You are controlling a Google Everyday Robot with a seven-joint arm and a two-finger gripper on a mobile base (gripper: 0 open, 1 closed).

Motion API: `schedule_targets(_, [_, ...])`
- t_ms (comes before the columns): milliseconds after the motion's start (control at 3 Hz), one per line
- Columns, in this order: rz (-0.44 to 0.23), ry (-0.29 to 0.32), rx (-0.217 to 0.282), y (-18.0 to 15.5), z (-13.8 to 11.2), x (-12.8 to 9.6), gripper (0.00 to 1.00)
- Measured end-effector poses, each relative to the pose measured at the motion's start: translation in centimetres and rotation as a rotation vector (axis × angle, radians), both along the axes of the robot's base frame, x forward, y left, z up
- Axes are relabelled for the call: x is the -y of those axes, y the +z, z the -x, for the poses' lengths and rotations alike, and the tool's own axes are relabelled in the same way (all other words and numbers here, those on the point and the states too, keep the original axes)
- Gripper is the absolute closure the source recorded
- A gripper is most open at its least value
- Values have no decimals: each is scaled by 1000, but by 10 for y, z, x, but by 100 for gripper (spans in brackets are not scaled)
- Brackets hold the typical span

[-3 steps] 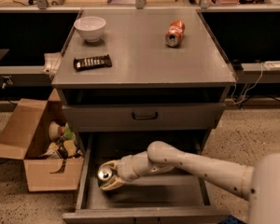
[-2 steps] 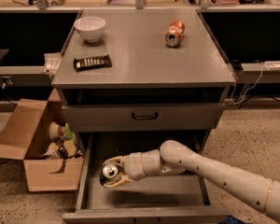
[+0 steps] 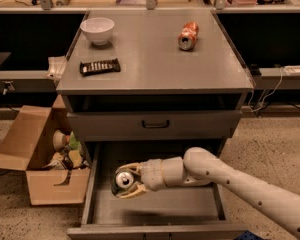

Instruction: Pick green can from middle drawer and place on counter

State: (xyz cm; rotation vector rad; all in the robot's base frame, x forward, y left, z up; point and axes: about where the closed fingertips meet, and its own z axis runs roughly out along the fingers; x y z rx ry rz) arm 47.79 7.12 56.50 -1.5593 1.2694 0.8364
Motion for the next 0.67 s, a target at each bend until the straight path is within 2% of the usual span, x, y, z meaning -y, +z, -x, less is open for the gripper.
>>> schedule_targets(333, [-16, -19, 11, 15, -6, 2, 100])
schedule_targets(667, [-71, -43, 39, 68, -19, 12, 100])
